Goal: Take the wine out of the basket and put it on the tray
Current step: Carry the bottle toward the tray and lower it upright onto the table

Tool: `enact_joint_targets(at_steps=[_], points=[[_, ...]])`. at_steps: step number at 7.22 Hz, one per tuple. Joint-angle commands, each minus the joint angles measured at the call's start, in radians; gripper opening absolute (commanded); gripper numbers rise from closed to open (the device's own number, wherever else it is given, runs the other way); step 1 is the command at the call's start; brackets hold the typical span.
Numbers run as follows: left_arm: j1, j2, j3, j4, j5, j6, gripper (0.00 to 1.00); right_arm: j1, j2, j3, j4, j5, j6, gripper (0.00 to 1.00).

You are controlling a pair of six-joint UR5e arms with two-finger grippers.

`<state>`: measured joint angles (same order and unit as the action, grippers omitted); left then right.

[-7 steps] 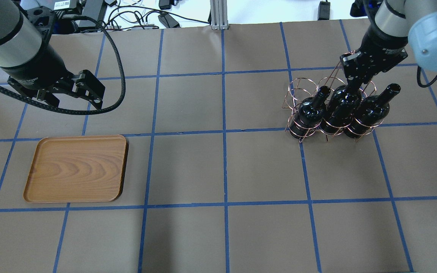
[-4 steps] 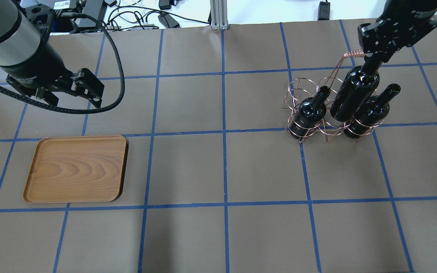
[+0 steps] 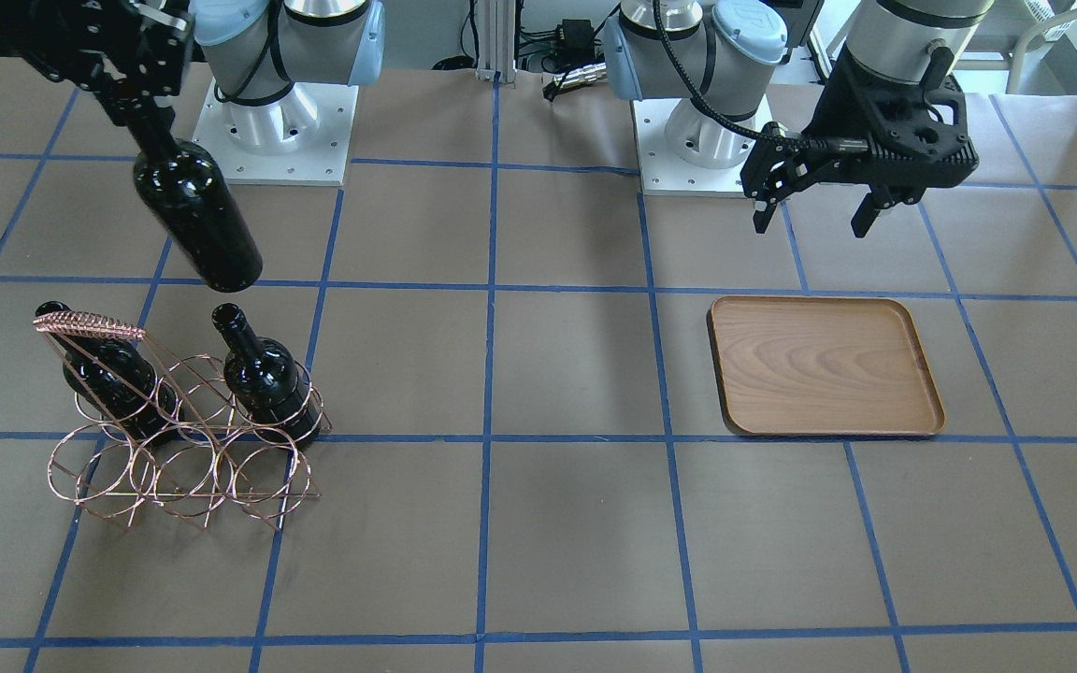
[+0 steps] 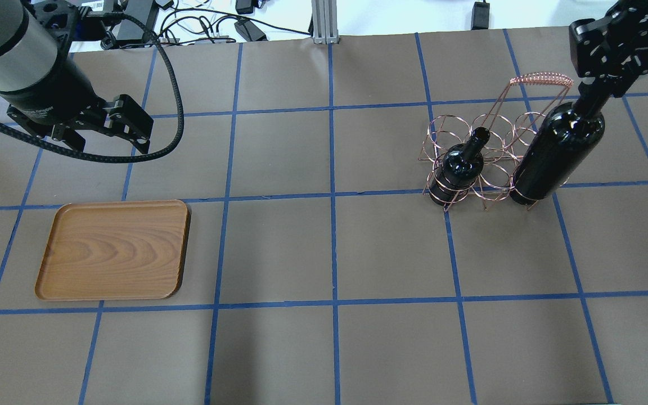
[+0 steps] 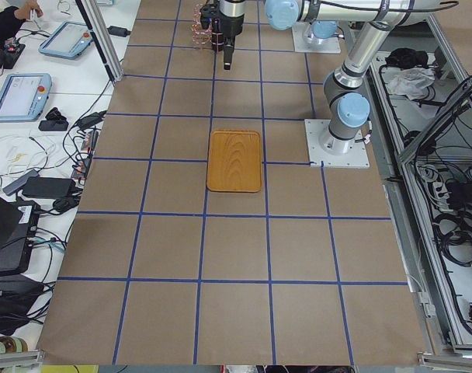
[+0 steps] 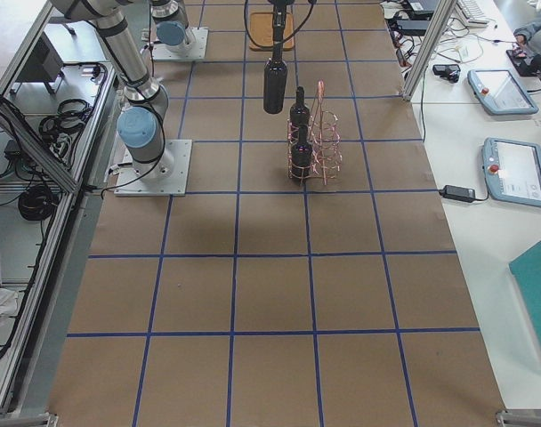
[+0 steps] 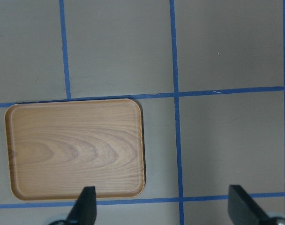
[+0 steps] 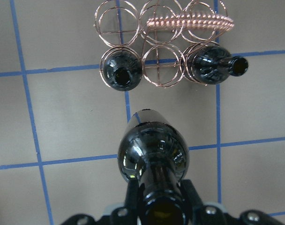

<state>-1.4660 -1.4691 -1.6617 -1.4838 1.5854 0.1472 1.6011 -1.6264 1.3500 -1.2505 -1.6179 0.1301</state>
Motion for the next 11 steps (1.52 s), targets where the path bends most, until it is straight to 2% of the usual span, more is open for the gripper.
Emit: enact_joint_targets(at_steps=[1,2,3,4,5,6,7,9,11], points=[[0.033,-0.013,-0.006,0.02,0.002,0.003,1.0,0.228,0.04,0.053,-0.091,0.033,0.342,0.12],[0.1,-0.013,-0.006,0.008,-0.008,0.009,1.0,0.331,0.095,0.076,-0.227,0.033,0.441,0.12],[0.142,-0.011,-0.006,0.004,-0.002,0.009,1.0,0.42,0.164,0.078,-0.315,0.03,0.577,0.12],[0.157,-0.014,-0.006,0.002,0.001,0.009,1.0,0.488,0.222,0.08,-0.411,0.026,0.633,0.12],[0.161,-0.02,-0.007,-0.034,-0.007,0.009,1.0,0.509,0.273,0.081,-0.467,0.029,0.651,0.12],[0.161,-0.026,-0.007,-0.044,-0.001,0.011,1.0,0.519,0.321,0.081,-0.574,0.029,0.708,0.12],[0.162,-0.028,-0.007,-0.044,0.002,0.011,1.0,0.539,0.338,0.084,-0.589,0.029,0.714,0.12],[0.162,-0.03,-0.007,-0.046,0.002,0.011,1.0,0.55,0.341,0.159,-0.637,0.015,0.711,0.14],[0.162,-0.036,-0.009,-0.046,0.002,0.009,1.0,0.55,0.338,0.175,-0.652,0.013,0.712,0.16]])
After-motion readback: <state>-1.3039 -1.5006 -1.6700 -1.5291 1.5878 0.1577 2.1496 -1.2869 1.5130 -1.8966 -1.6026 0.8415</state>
